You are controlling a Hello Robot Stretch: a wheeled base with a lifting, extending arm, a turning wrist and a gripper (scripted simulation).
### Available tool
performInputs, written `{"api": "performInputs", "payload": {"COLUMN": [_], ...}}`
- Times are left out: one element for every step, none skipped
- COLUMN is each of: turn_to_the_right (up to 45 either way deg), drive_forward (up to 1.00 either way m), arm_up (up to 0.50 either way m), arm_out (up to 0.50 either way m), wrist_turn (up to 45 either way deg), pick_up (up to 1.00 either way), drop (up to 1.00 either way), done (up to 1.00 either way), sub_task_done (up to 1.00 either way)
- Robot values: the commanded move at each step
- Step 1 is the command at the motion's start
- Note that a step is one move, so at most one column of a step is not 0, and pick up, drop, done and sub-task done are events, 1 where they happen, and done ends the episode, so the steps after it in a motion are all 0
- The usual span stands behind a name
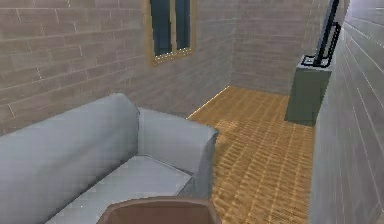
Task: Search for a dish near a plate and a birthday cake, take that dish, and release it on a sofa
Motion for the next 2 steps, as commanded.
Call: {"api": "performInputs", "payload": {"turn_to_the_right": [-45.0, -45.0], "drive_forward": [0.00, 0.00], "arm_up": [0.00, 0.00], "arm_out": [0.00, 0.00], "wrist_turn": [0.0, 0.0], "pick_up": [0.00, 0.00], "drop": [0.00, 0.00], "done": [0.00, 0.00], "sub_task_done": [0.00, 0.00]}}
